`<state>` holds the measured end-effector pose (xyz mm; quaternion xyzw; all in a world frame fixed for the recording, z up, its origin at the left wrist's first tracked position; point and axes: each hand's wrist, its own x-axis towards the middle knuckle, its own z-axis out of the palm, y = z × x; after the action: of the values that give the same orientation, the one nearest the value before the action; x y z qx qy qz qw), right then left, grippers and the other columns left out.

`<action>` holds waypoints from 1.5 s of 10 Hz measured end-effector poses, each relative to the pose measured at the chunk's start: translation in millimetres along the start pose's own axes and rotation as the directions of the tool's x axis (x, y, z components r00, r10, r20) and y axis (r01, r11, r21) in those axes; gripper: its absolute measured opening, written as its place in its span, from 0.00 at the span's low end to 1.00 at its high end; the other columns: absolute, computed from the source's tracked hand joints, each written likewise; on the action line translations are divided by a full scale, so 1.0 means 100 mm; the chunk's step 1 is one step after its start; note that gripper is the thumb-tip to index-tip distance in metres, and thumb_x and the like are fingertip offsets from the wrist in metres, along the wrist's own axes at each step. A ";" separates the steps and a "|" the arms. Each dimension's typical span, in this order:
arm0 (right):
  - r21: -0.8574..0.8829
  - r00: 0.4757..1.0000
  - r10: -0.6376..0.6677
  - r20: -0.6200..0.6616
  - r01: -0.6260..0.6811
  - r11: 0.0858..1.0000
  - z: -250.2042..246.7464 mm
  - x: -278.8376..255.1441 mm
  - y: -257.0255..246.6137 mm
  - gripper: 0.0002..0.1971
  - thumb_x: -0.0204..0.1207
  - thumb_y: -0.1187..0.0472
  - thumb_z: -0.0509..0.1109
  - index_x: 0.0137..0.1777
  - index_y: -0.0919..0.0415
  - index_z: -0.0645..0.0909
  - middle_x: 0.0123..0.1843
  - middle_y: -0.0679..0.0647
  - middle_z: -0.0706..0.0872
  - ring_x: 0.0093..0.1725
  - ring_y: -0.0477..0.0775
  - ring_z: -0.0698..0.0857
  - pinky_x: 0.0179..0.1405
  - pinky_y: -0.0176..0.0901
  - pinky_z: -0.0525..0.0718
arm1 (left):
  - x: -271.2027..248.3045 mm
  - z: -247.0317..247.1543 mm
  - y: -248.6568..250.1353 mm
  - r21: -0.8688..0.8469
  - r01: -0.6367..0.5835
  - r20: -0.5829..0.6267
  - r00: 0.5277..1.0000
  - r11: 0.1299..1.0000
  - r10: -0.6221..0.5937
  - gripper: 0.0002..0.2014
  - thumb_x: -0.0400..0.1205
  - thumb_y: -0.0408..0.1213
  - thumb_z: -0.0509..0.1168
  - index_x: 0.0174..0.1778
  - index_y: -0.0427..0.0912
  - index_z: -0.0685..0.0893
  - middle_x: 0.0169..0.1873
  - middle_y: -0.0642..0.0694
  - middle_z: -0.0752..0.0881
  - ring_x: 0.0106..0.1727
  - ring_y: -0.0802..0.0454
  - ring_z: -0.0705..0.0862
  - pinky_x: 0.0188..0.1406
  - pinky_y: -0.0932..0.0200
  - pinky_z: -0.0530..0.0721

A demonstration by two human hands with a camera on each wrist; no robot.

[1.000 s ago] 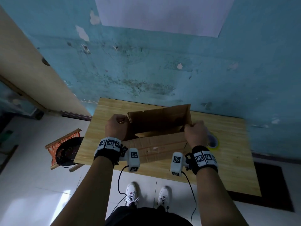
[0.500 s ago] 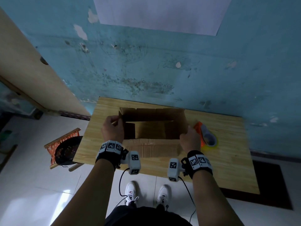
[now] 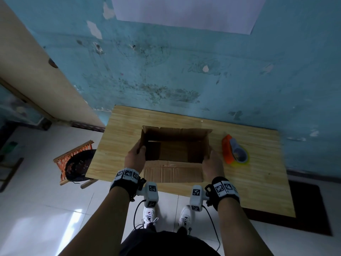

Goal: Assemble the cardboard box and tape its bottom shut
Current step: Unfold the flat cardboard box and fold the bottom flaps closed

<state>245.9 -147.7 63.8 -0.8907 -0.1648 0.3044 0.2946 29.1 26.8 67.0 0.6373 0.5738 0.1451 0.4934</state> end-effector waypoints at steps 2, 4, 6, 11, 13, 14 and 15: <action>0.031 1.000 0.002 0.018 -0.003 1.000 -0.03 0.02 0.08 0.23 0.96 0.59 0.57 0.89 0.51 0.71 0.73 0.61 0.87 0.62 0.62 0.87 0.58 0.53 0.83 | -0.01 0.05 0.02 -0.043 0.042 0.000 0.999 0.998 -0.042 0.21 0.94 0.46 0.50 0.81 0.52 0.78 0.56 0.49 0.84 0.59 0.47 0.83 0.57 0.52 0.77; -0.004 0.995 -0.067 0.081 0.067 0.998 -0.01 0.03 0.11 0.28 0.95 0.54 0.59 0.94 0.42 0.62 0.68 0.60 0.90 0.55 0.63 0.89 0.55 0.57 0.87 | -0.05 0.06 0.02 0.078 0.048 0.029 0.998 0.996 -0.050 0.28 0.87 0.27 0.58 0.83 0.55 0.73 0.59 0.46 0.87 0.59 0.46 0.83 0.57 0.49 0.81; -0.033 0.983 -0.076 0.169 0.083 0.996 -0.13 -0.06 0.05 0.37 0.90 0.35 0.62 0.95 0.44 0.59 0.88 0.57 0.77 0.83 0.65 0.79 0.78 0.56 0.78 | -0.04 0.08 0.01 0.121 0.040 0.069 0.996 0.992 -0.049 0.43 0.79 0.16 0.59 0.88 0.56 0.63 0.74 0.44 0.82 0.74 0.39 0.81 0.62 0.48 0.85; -0.096 0.982 0.025 0.187 -0.007 0.995 -0.10 0.10 0.03 0.43 0.87 0.24 0.52 0.67 0.62 0.90 0.61 0.64 0.93 0.55 0.62 0.88 0.66 0.59 0.86 | 0.09 0.16 0.10 0.305 -0.050 0.175 0.985 0.951 -0.005 0.30 0.85 0.47 0.71 0.82 0.40 0.76 0.79 0.43 0.79 0.80 0.43 0.77 0.80 0.45 0.73; -0.109 0.968 -0.020 0.250 0.048 0.993 -0.12 0.17 0.07 0.54 0.68 0.09 0.50 0.86 0.42 0.77 0.80 0.56 0.87 0.78 0.63 0.84 0.74 0.57 0.81 | 0.30 0.21 -0.04 0.600 -0.087 0.260 0.961 0.795 -0.091 0.58 0.60 0.90 0.55 0.83 0.59 0.74 0.88 0.51 0.63 0.88 0.43 0.61 0.85 0.37 0.64; -0.099 0.965 -0.042 0.260 0.070 0.993 -0.14 0.17 0.08 0.52 0.71 0.12 0.56 0.89 0.43 0.74 0.82 0.55 0.84 0.81 0.62 0.82 0.72 0.55 0.79 | 0.30 0.17 -0.03 0.668 -0.163 0.318 0.945 0.726 -0.081 0.66 0.54 0.93 0.54 0.88 0.60 0.63 0.91 0.53 0.51 0.90 0.37 0.56 0.83 0.31 0.67; -0.064 0.961 -0.036 0.275 0.055 0.996 -0.16 0.20 0.08 0.53 0.68 0.13 0.62 0.89 0.44 0.74 0.83 0.52 0.83 0.81 0.60 0.82 0.68 0.51 0.78 | 0.27 0.18 0.00 0.603 -0.119 0.271 0.961 0.789 -0.062 0.65 0.48 0.92 0.55 0.81 0.60 0.77 0.88 0.48 0.65 0.87 0.42 0.64 0.84 0.40 0.68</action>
<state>272.4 -151.7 60.3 -0.8459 -0.2352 0.4118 0.2440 50.6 41.8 48.0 0.7854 0.5053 -0.1318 0.3325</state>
